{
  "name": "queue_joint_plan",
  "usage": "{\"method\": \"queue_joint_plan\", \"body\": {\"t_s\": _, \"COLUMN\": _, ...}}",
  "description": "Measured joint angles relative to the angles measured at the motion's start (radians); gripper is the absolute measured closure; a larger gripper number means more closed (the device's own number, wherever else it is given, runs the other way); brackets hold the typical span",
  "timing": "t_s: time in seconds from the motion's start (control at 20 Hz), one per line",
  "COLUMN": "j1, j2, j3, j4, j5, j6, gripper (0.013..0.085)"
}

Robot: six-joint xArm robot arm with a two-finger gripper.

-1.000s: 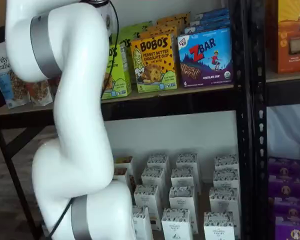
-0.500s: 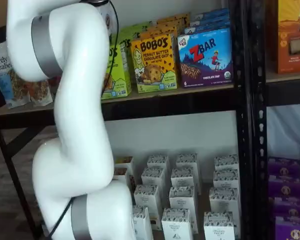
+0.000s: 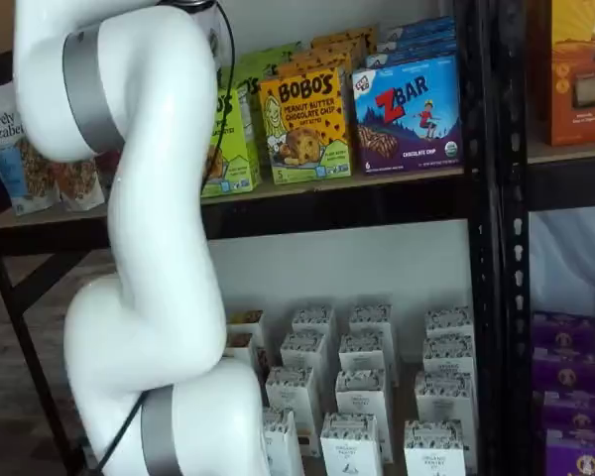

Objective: Pick the green box on the top shelf, the fourth from the left

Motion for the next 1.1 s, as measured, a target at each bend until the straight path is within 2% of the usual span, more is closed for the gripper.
{"method": "queue_joint_plan", "body": {"t_s": 0.1, "j1": 0.000, "j2": -0.003, "j3": 0.005, "j4": 0.002, "j5": -0.005, "j6": 0.000, "gripper": 0.0450}}
{"method": "queue_joint_plan", "body": {"t_s": 0.15, "j1": 0.000, "j2": -0.004, "j3": 0.006, "j4": 0.002, "j5": -0.006, "j6": 0.000, "gripper": 0.0450}}
{"method": "queue_joint_plan", "body": {"t_s": 0.25, "j1": 0.001, "j2": -0.004, "j3": 0.007, "j4": 0.003, "j5": -0.006, "j6": 0.001, "gripper": 0.0530}}
{"method": "queue_joint_plan", "body": {"t_s": 0.3, "j1": 0.001, "j2": -0.004, "j3": 0.006, "j4": 0.003, "j5": -0.005, "j6": 0.001, "gripper": 0.0530}}
{"method": "queue_joint_plan", "body": {"t_s": 0.35, "j1": 0.002, "j2": -0.004, "j3": 0.006, "j4": 0.002, "j5": -0.004, "j6": 0.001, "gripper": 0.0570}}
{"method": "queue_joint_plan", "body": {"t_s": 0.85, "j1": 0.003, "j2": -0.007, "j3": 0.011, "j4": -0.002, "j5": -0.005, "j6": 0.002, "gripper": 0.0570}}
{"method": "queue_joint_plan", "body": {"t_s": 0.95, "j1": 0.002, "j2": -0.008, "j3": 0.012, "j4": 0.002, "j5": -0.007, "j6": 0.002, "gripper": 0.0650}}
{"method": "queue_joint_plan", "body": {"t_s": 1.1, "j1": 0.002, "j2": -0.007, "j3": 0.009, "j4": 0.005, "j5": -0.002, "j6": 0.002, "gripper": 0.0690}}
